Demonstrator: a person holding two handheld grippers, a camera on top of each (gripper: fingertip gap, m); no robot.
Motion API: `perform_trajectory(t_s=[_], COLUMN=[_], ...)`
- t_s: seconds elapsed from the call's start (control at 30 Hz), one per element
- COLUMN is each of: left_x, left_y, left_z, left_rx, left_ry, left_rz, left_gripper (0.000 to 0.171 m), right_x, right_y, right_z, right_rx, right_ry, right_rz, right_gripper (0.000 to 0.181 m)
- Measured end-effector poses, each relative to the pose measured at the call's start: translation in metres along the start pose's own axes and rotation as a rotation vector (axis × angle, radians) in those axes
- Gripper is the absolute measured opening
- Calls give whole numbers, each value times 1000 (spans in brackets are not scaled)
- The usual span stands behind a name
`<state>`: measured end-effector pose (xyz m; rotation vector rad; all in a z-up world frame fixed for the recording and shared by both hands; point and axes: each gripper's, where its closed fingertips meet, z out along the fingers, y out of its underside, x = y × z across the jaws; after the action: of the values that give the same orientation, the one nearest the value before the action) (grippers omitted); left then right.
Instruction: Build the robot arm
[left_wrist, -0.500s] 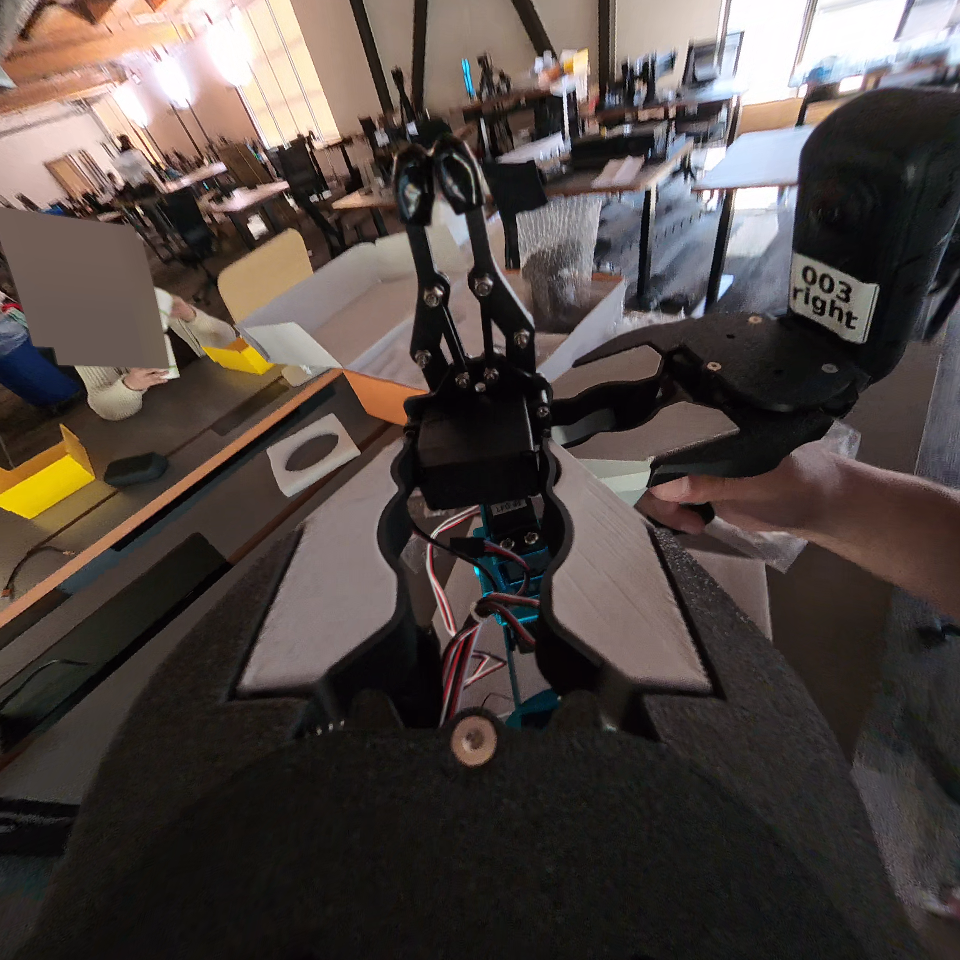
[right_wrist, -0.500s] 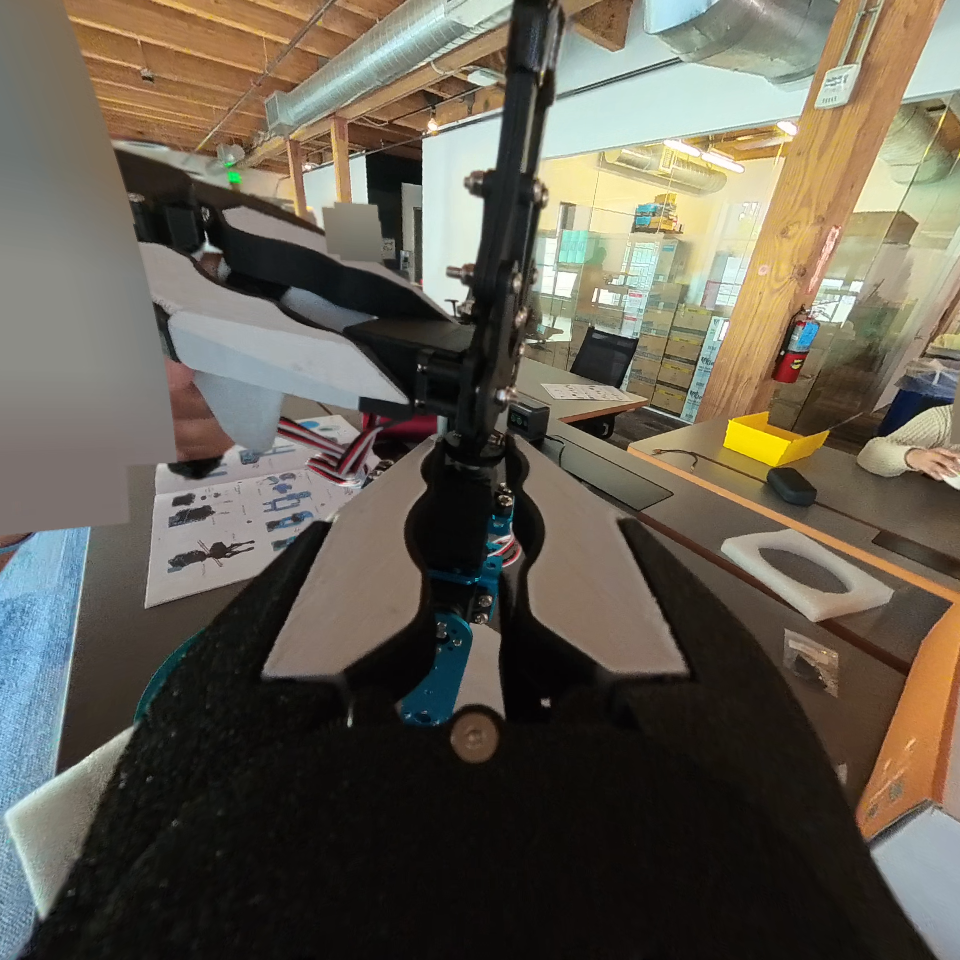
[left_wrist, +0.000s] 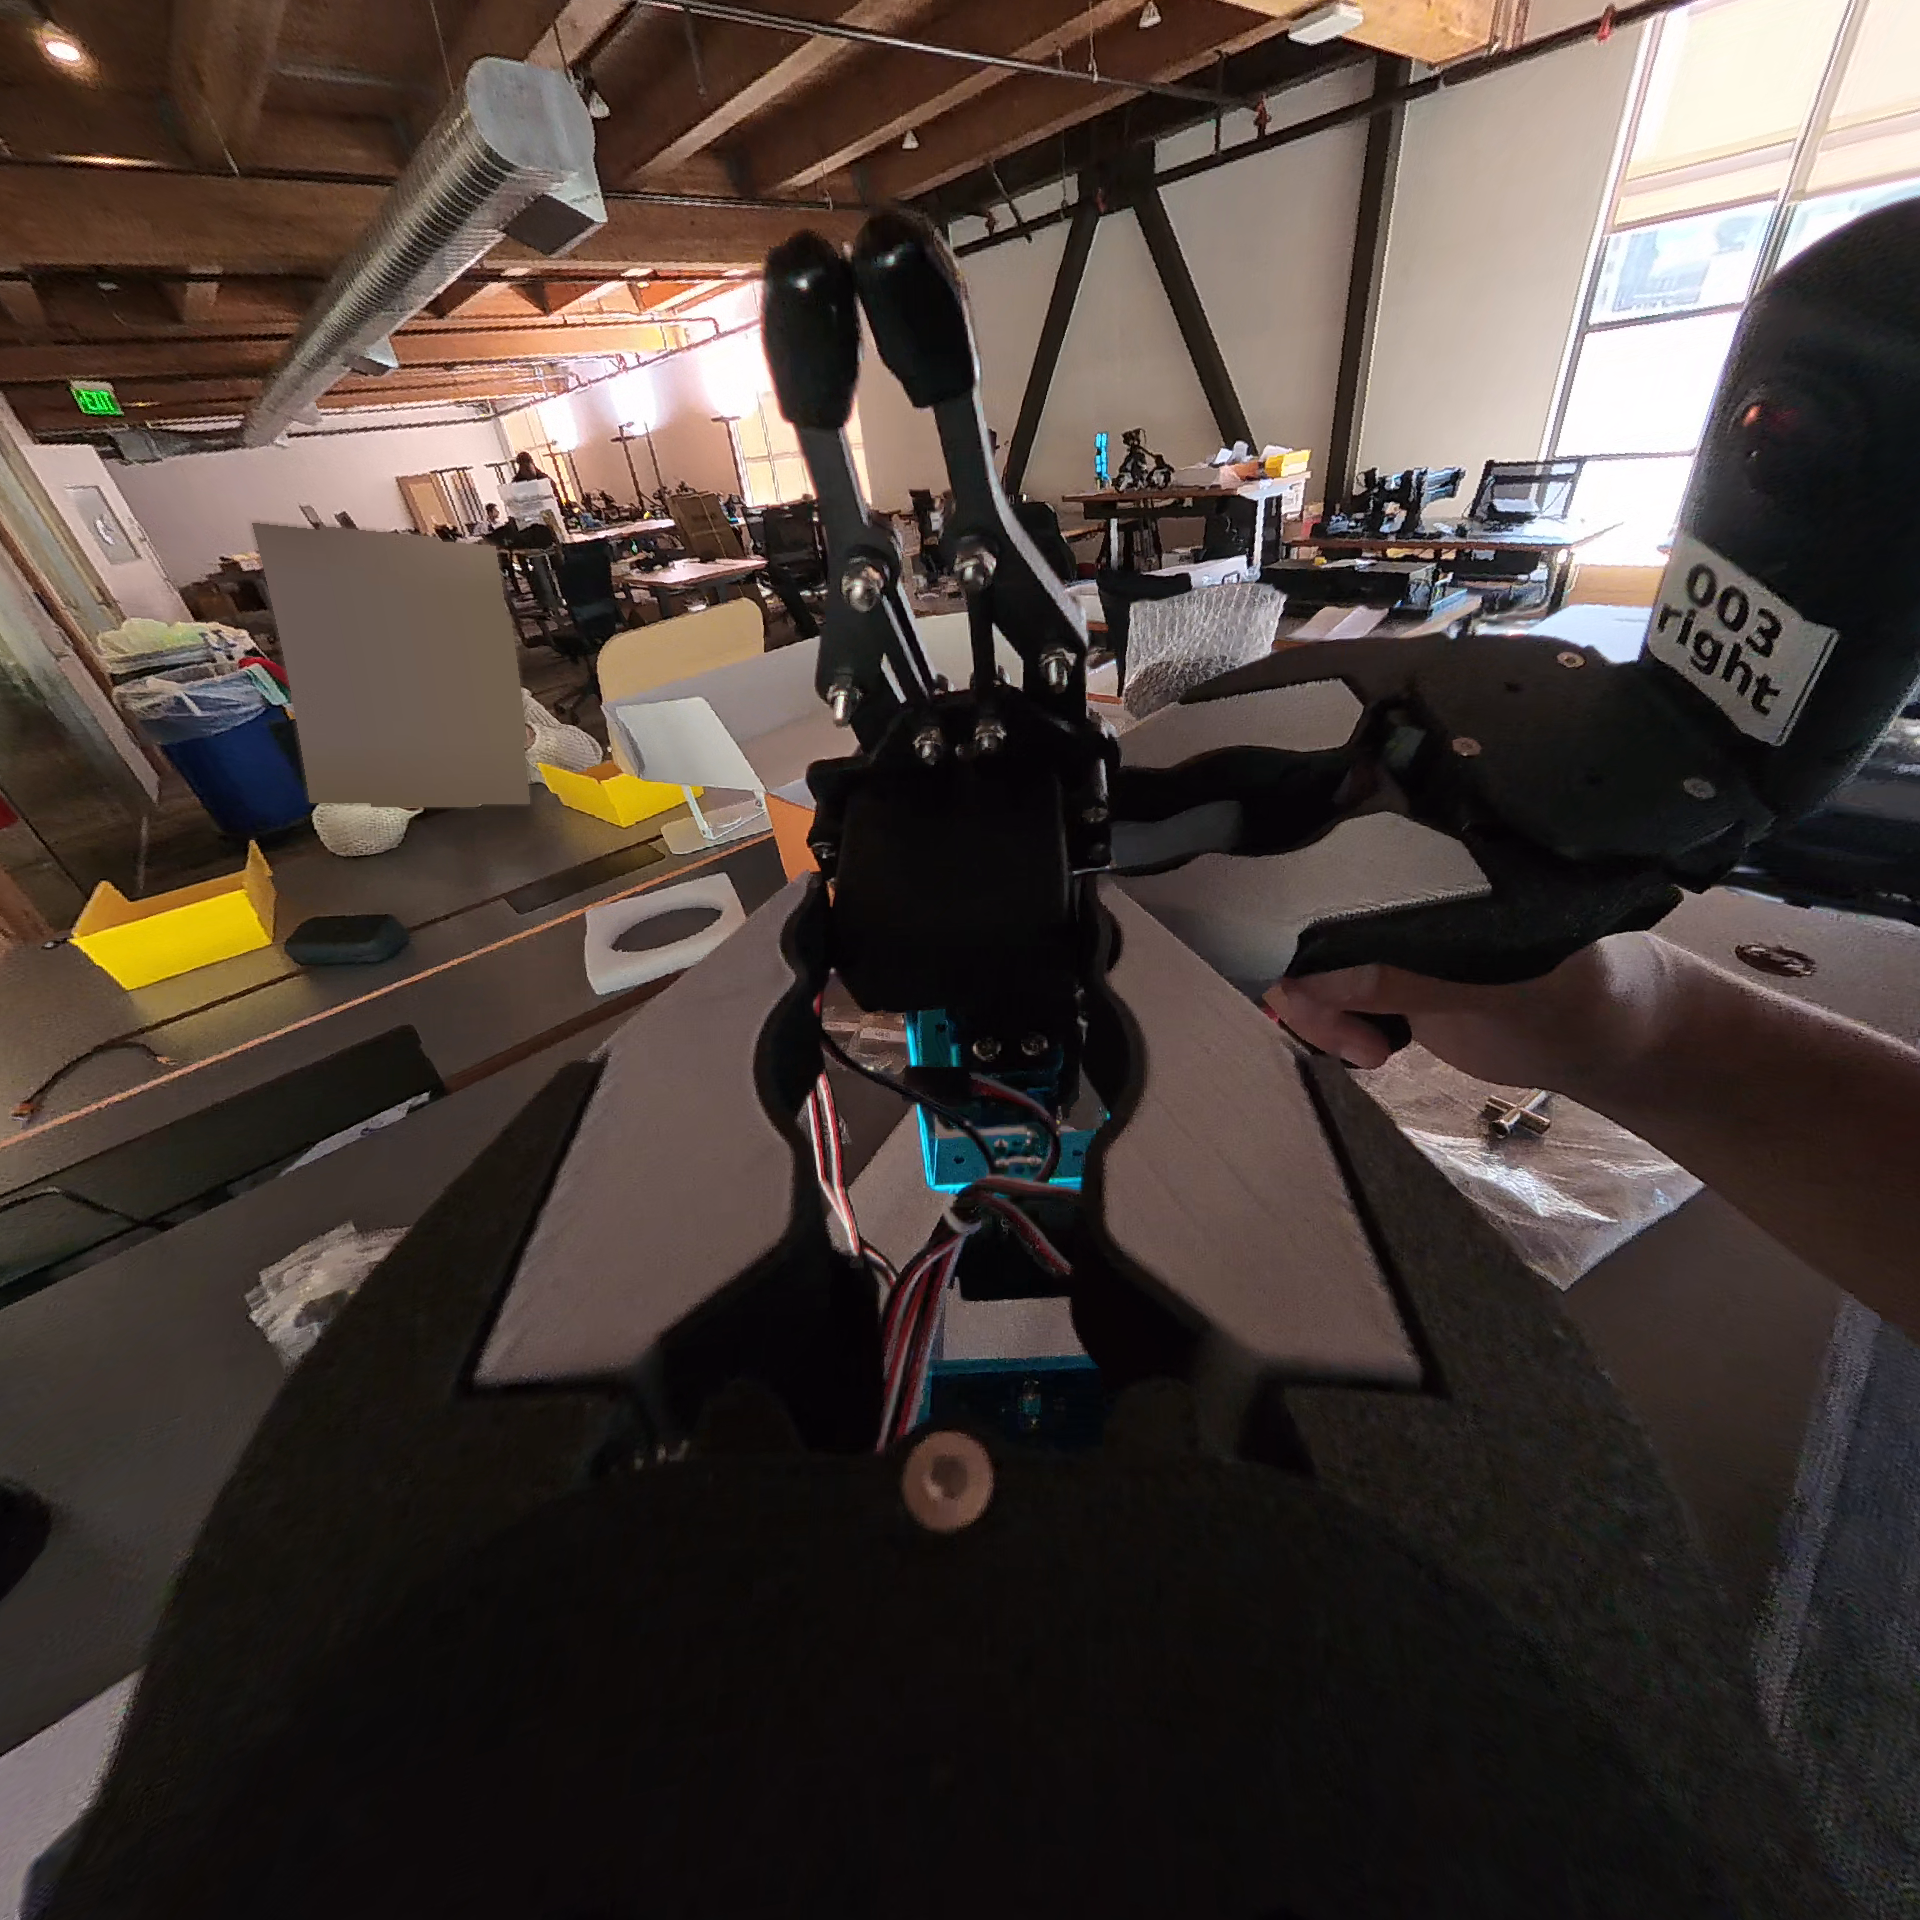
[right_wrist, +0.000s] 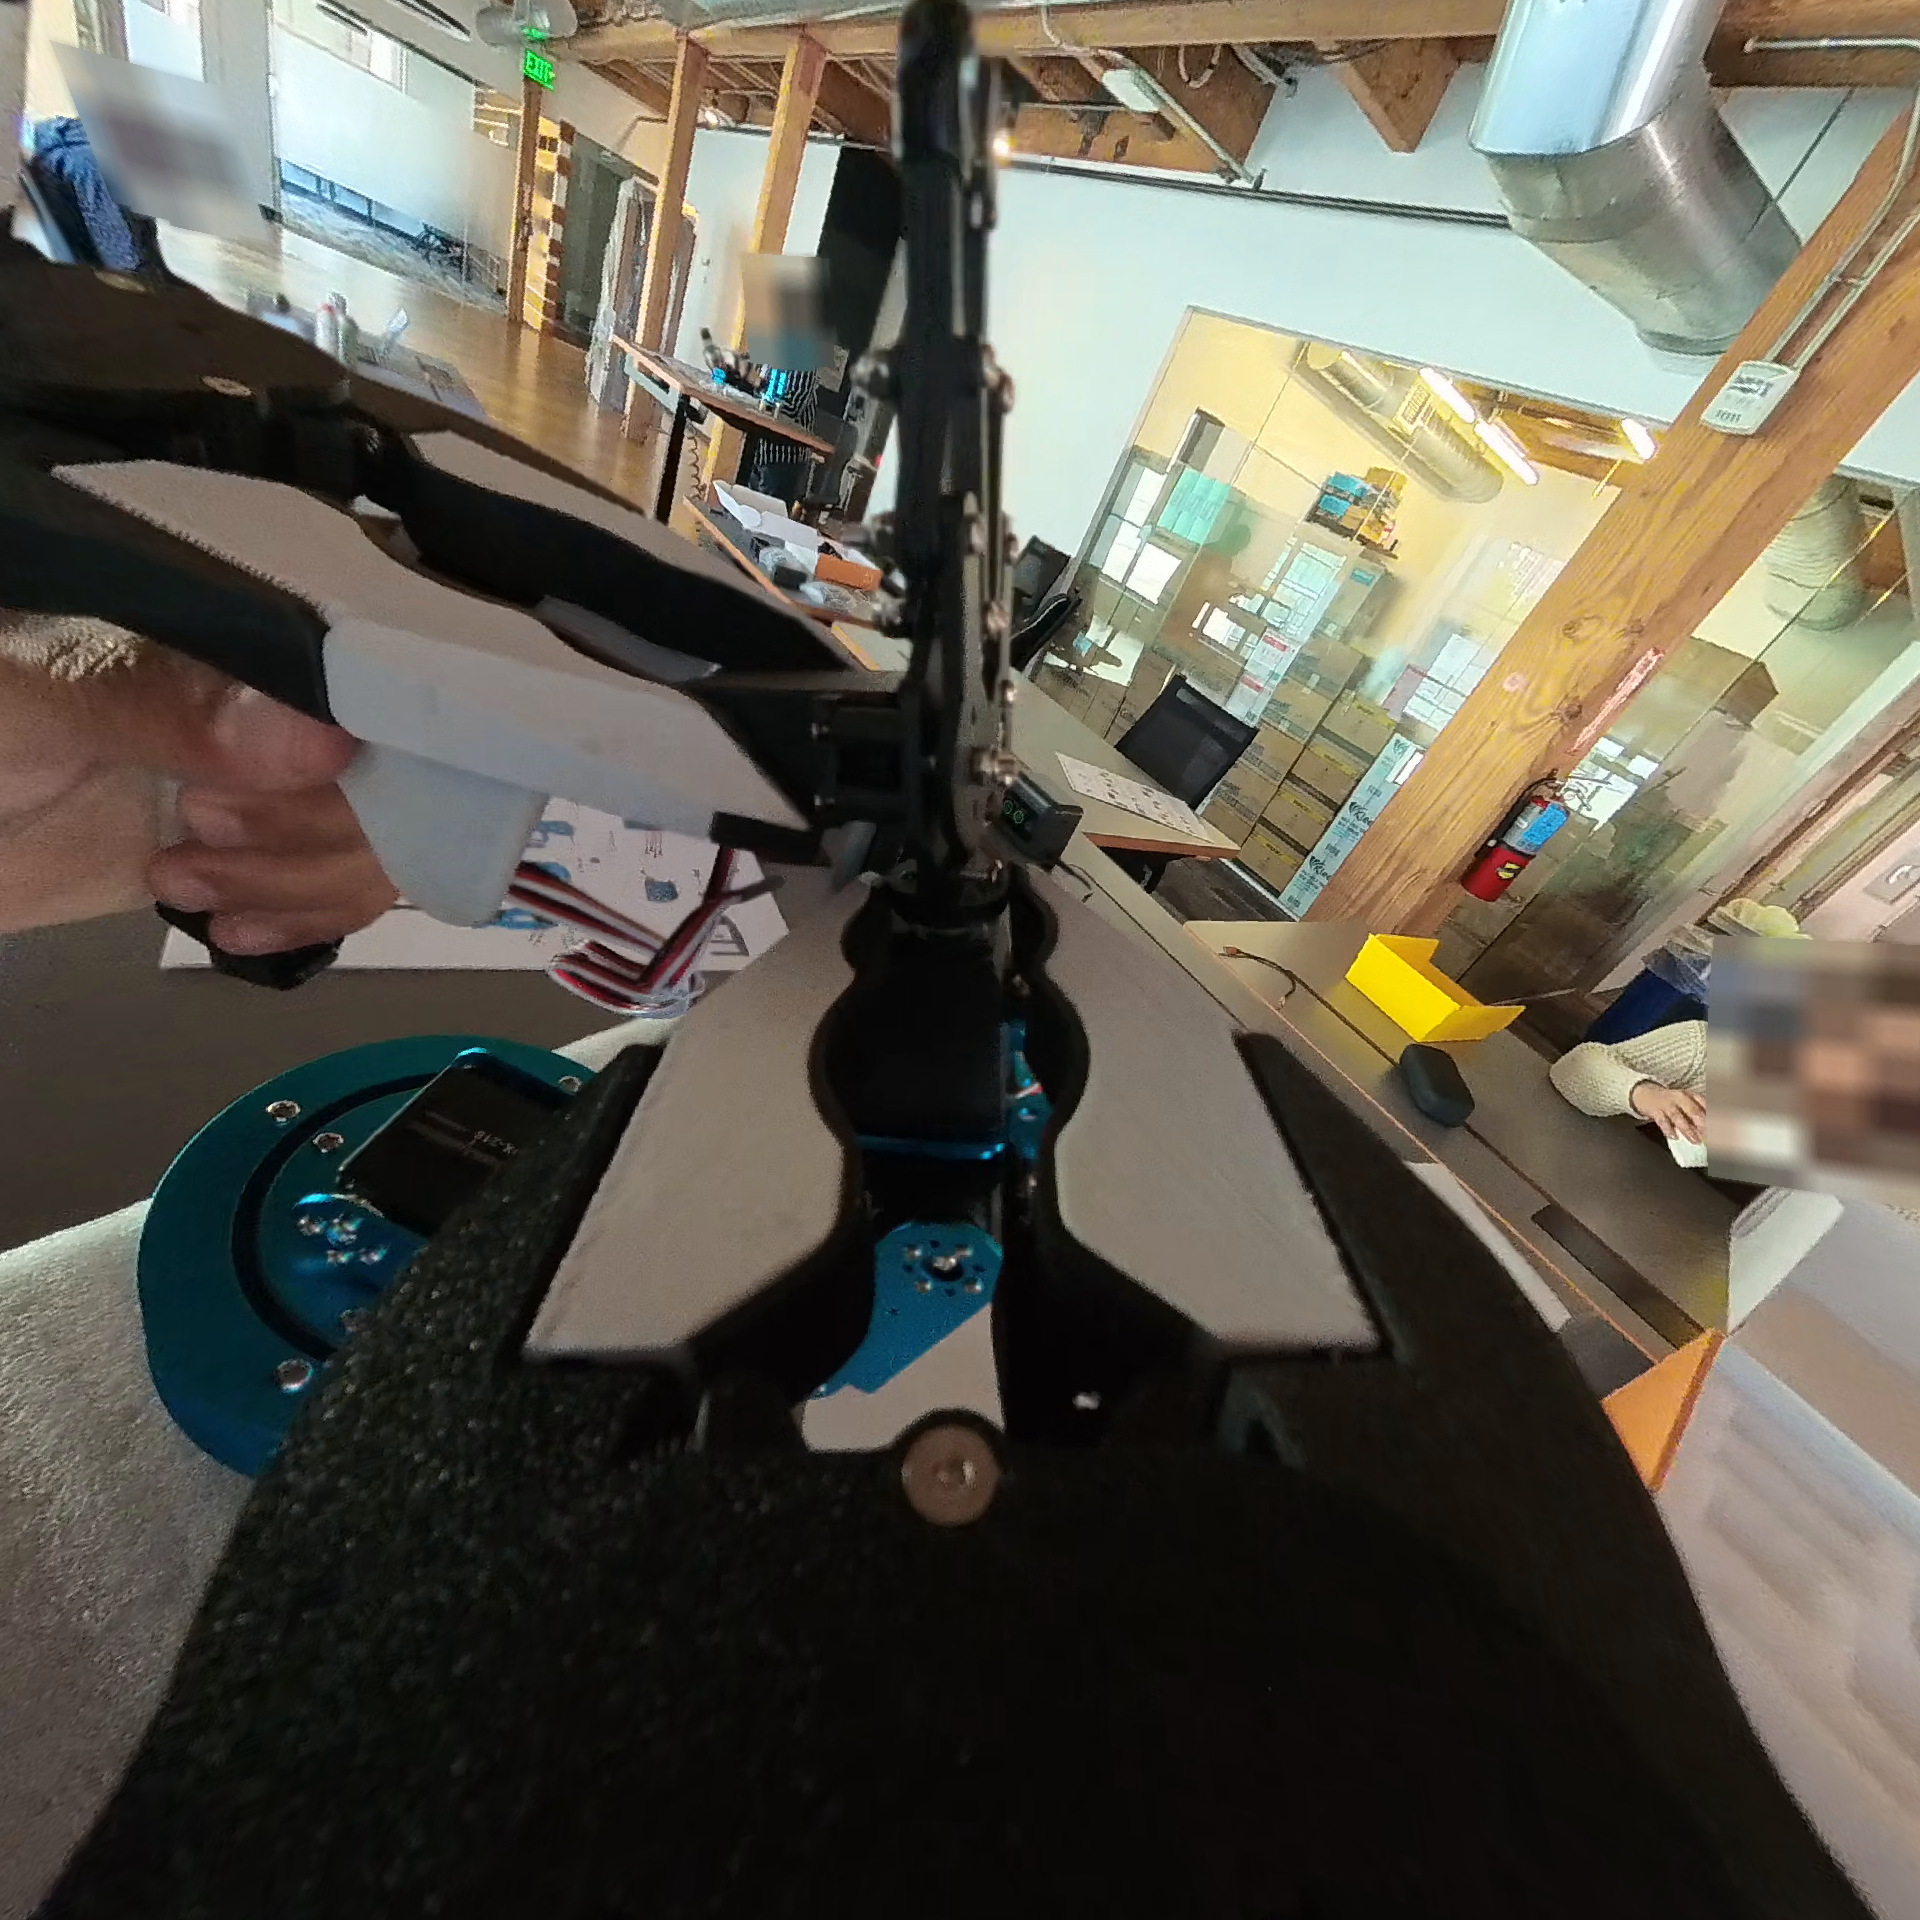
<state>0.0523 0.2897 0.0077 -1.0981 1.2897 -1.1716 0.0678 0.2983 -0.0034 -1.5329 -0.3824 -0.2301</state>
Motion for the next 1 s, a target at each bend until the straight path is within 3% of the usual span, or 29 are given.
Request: perform_trajectory(t_s=[0.23, 0.57, 0.7, 0.87, 0.93, 1.0], left_x=[0, 11, 12, 12, 12, 12], left_y=[25, 66, 71, 73, 73, 74], left_z=[-2, -3, -5, -13, -19, -27], left_rx=[-39, -165, -157, -129, -121, -117], left_ry=[4, -11, -10, 2, 11, 12], left_rz=[-73, -112, -93, -88, -94, -97], left_gripper=[47, 45, 46, 46, 46, 46], right_x=[-8, -19, -7, 27, 37, 23], right_y=[10, 31, 33, 39, 50, 75], right_z=[2, -16, -24, -35, -40, -38], right_rx=[-4, -18, 8, 69, 82, -16], right_ry=[-66, -385, -431, -369, -386, -480], right_rz=[23, 53, 206, 479, 600, 668], right_gripper=[22, 36, 35, 44, 49, 62])
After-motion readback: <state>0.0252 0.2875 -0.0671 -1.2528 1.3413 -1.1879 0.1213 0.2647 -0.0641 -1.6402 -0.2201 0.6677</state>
